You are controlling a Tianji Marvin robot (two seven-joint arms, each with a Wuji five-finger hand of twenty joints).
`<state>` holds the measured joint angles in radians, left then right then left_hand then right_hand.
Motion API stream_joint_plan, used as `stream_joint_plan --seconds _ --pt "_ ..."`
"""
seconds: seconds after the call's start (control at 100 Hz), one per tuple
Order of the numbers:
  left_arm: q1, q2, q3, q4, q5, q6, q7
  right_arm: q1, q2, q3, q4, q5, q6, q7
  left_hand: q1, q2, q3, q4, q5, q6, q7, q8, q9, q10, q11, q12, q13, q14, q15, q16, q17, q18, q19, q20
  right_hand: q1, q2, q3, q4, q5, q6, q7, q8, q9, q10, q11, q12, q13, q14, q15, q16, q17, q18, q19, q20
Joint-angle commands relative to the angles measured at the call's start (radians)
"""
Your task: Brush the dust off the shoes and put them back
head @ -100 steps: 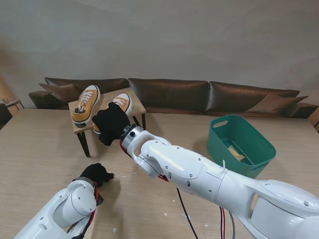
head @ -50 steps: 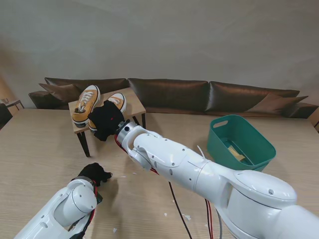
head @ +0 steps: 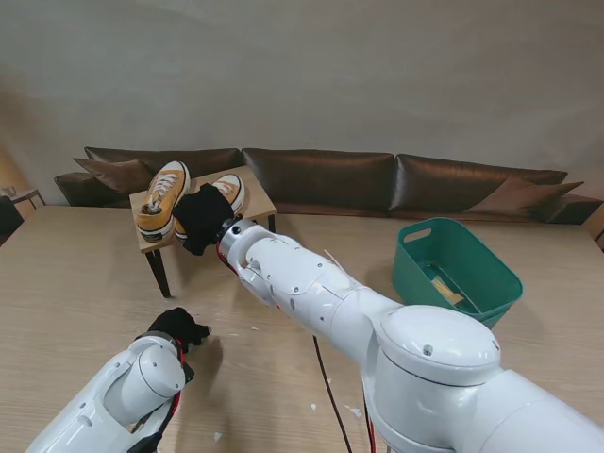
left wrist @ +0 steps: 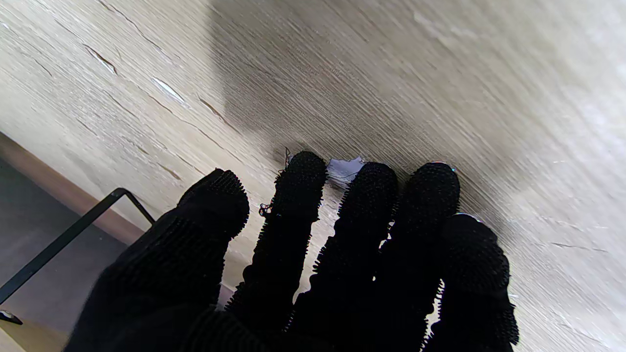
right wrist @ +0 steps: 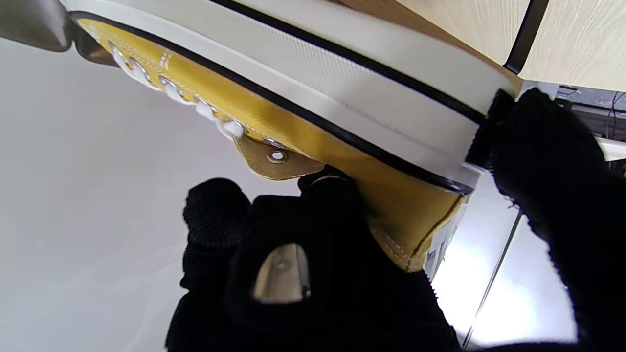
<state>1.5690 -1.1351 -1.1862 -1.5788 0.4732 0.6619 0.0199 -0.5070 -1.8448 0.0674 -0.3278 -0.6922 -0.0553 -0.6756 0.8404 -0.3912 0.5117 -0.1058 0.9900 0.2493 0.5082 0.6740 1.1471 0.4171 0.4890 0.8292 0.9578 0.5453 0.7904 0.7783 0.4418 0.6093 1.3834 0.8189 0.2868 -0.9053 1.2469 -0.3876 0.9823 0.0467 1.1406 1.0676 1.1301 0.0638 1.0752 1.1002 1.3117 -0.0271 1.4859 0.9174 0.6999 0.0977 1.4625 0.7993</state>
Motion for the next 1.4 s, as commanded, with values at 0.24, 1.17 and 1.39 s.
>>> stream_joint_plan --seconds 0.24,1.17,1.39 --pt "0.017 -0.005 0.013 0.056 -0.02 0.026 -0.041 0.02 -0.033 -0.02 0.047 0.027 0.026 0.043 -0.017 0.044 0.012 0.041 -0.018 0.105 -0.149 -0.083 -0.049 0.071 -0.186 -0.097 -0.044 0.064 -0.055 -0.039 -0.045 -0.029 -0.03 -0.009 0.129 0.136 0.018 0.119 0.037 -0.061 0.412 0.077 -0.11 -0.142 0.021 -0.093 0.01 -0.1 -0.17 -0.076 0.143 -0.014 -0.081 -0.033" --pt "0.006 -0.003 0.022 0.064 -0.053 0.031 -0.065 0.028 0.002 -0.018 -0.015 0.006 0.197 0.202 -0.032 0.058 0.009 0.05 -0.01 0.111 -0.153 -0.09 -0.037 0.072 -0.178 -0.09 -0.036 0.067 -0.043 -0.035 -0.04 -0.027 -0.022 -0.006 0.08 0.117 -0.06 0.211 -0.415 0.014 -0.053 -0.259 -0.41 -0.029 -0.114 -0.335 -0.157 -0.052 -0.3 -0.152 -0.004 0.041 -0.076 -0.053" --pt "0.002 -0.004 0.026 0.07 -0.061 0.029 -0.064 0.024 0.014 -0.01 -0.041 -0.002 0.237 0.224 -0.036 0.059 0.011 0.053 -0.011 0.114 -0.155 -0.093 -0.037 0.073 -0.177 -0.089 -0.035 0.069 -0.043 -0.035 -0.04 -0.026 -0.021 -0.006 0.057 0.13 -0.084 0.213 -0.503 0.074 -0.136 -0.295 -0.457 -0.02 -0.132 -0.351 -0.203 -0.017 -0.327 -0.164 -0.041 0.062 -0.072 -0.049"
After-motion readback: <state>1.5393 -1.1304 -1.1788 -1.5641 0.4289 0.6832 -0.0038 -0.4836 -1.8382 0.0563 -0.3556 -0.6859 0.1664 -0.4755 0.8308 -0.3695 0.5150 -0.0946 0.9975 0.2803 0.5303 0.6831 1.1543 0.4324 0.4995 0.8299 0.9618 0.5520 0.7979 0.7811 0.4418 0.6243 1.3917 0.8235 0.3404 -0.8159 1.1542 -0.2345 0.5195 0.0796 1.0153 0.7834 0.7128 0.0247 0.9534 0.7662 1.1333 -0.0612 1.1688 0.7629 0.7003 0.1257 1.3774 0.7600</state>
